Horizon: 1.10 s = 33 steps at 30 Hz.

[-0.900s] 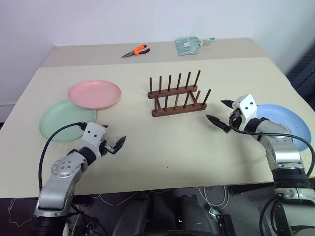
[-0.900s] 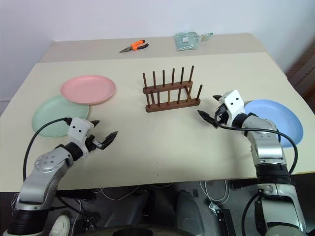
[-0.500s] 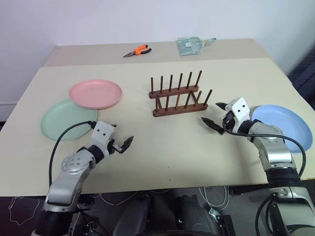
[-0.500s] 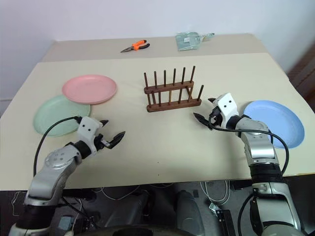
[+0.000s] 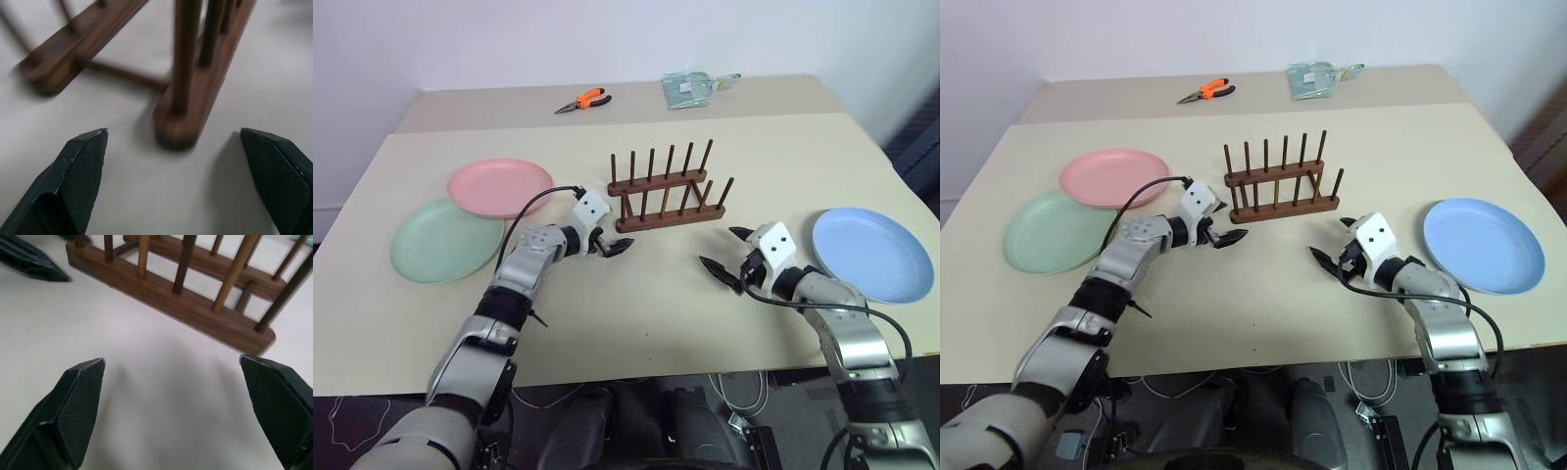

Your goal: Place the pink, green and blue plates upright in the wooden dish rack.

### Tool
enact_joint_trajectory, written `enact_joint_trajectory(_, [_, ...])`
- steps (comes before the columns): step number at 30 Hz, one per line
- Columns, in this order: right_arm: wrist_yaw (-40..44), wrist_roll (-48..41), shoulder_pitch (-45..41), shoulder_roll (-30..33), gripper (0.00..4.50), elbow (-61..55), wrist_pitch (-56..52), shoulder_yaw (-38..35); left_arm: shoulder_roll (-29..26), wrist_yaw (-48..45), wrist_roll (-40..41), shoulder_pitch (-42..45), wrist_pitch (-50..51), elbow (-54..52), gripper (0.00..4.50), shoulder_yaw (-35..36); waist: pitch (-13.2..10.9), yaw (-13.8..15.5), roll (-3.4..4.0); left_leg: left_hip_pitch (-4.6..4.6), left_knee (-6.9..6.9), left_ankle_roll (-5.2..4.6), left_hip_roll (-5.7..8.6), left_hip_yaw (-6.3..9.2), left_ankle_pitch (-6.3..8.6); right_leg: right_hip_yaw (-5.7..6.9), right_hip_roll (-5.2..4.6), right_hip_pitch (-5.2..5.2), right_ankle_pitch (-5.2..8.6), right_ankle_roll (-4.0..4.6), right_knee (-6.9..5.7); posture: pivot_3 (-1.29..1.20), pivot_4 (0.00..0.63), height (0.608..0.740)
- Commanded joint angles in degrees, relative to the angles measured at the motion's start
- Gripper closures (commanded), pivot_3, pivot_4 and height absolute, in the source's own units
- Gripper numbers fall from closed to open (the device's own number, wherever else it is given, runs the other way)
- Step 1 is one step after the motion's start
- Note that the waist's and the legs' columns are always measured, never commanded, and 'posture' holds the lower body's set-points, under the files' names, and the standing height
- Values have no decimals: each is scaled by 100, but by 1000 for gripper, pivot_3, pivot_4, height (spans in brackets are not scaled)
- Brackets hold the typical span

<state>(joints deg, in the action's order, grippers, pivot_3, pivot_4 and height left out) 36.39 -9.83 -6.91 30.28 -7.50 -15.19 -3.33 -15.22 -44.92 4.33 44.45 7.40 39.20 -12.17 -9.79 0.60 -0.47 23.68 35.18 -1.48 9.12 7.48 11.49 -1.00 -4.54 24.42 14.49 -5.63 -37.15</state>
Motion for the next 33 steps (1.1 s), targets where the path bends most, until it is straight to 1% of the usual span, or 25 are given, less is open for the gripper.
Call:
enact_joint_trajectory(1, [-268,-48,178,-35,0,-618,-129,-205,245,-417,-59,296,-292,809,66,-26,0,21,0,1,2,-1,0,1,0,2,0,0,0,0,-2,0,150,727])
enact_joint_trajectory(2, [-309,-42,201,-28,0,-672,-161,-204,294,-484,-102,360,-388,952,66,-48,1,22,0,1,5,-1,0,2,0,3,0,-4,0,-1,-3,0,150,727])
enact_joint_trajectory(3, [-346,-46,200,-27,0,-709,-188,-203,322,-522,-139,397,-465,1045,592,-56,1,20,0,1,10,-1,0,2,1,4,0,-7,-1,-1,-3,0,150,727])
enact_joint_trajectory(4, [-370,-63,185,-25,0,-727,-214,-209,352,-556,-157,420,-529,1100,899,-47,1,18,-1,1,14,0,1,2,2,4,0,-10,-1,-2,-2,0,150,727])
enact_joint_trajectory(6, [-383,-67,159,-2,0,-701,-218,-199,389,-581,-186,433,-609,1147,1879,-22,2,16,-2,0,19,0,1,2,2,5,0,-12,-1,-3,-3,0,150,727])
enact_joint_trajectory(7, [-381,-50,150,21,0,-675,-207,-186,390,-586,-222,422,-655,1141,2269,-29,2,17,-2,0,19,0,1,2,2,5,0,-13,-1,-3,-3,0,150,727])
enact_joint_trajectory(9, [-369,-39,161,59,0,-674,-200,-182,338,-676,-290,307,-798,981,3369,-74,2,16,-2,1,18,-4,1,3,1,6,0,-12,-1,-3,-2,0,150,727])
enact_joint_trajectory(10, [-345,-50,165,102,0,-661,-205,-216,295,-720,-335,214,-887,829,3691,-115,3,14,-2,1,17,-5,1,3,1,5,-1,-12,-1,-4,-3,0,150,727])
enact_joint_trajectory(14, [-283,-74,231,253,0,-676,-243,-334,127,-931,-427,-84,-1007,317,3691,-222,3,13,-1,0,15,-6,1,3,0,5,0,-9,-1,-3,-4,0,150,727])
enact_joint_trajectory(18, [108,-211,622,839,0,-431,-195,-955,-308,-1843,-59,-816,-614,-1391,3691,-388,3,10,0,0,11,-9,1,3,3,3,0,-9,-1,-3,-2,0,150,727])
enact_joint_trajectory(20, [213,-220,803,1009,0,-318,-118,-1131,-531,-2173,39,-1032,-370,-1927,3691,-478,3,14,0,0,9,-13,1,3,4,3,0,-9,0,-2,0,0,150,727])
enact_joint_trajectory(22, [276,-217,914,1093,0,-270,-66,-1219,-704,-2373,33,-1160,-240,-2214,3691,-558,3,14,1,0,11,-11,0,3,3,3,0,-9,-1,-1,-4,0,150,727])
enact_joint_trajectory(23, [299,-214,945,1107,0,-254,-47,-1237,-758,-2407,18,-1199,-254,-2274,3210,-574,3,12,1,-1,12,-9,0,3,2,2,0,-10,-1,0,-5,0,150,727])
enact_joint_trajectory(24, [315,-206,974,1105,0,-252,-32,-1243,-774,-2294,-54,-1205,-294,-2252,2633,-563,4,9,2,-1,13,-8,-1,3,2,3,0,-10,-1,0,-5,0,150,727])
enact_joint_trajectory(25, [332,-194,1006,1099,0,-255,-21,-1234,-797,-2150,-140,-1199,-331,-2180,2249,-535,3,11,1,-3,14,-8,-1,3,2,1,0,-12,-1,0,-5,0,150,727])
enact_joint_trajectory(28, [373,-156,1081,1086,0,-270,31,-1188,-945,-1812,-283,-1216,-173,-2088,772,-398,3,9,1,-3,16,-9,-1,3,2,2,0,-14,0,0,-4,0,150,727])
enact_joint_trajectory(32, [582,-209,1185,1145,0,-300,44,-1159,-1347,-1643,-184,-1558,377,-2510,772,-182,5,-19,4,-4,12,-9,-2,3,1,0,1,-12,1,0,-4,0,150,727])
enact_joint_trajectory(33, [649,-232,1214,1160,249,-317,29,-1156,-1483,-1699,-86,-1721,603,-2730,723,-125,5,-21,5,-6,11,-9,-2,3,1,0,1,-12,1,0,-5,0,150,727])
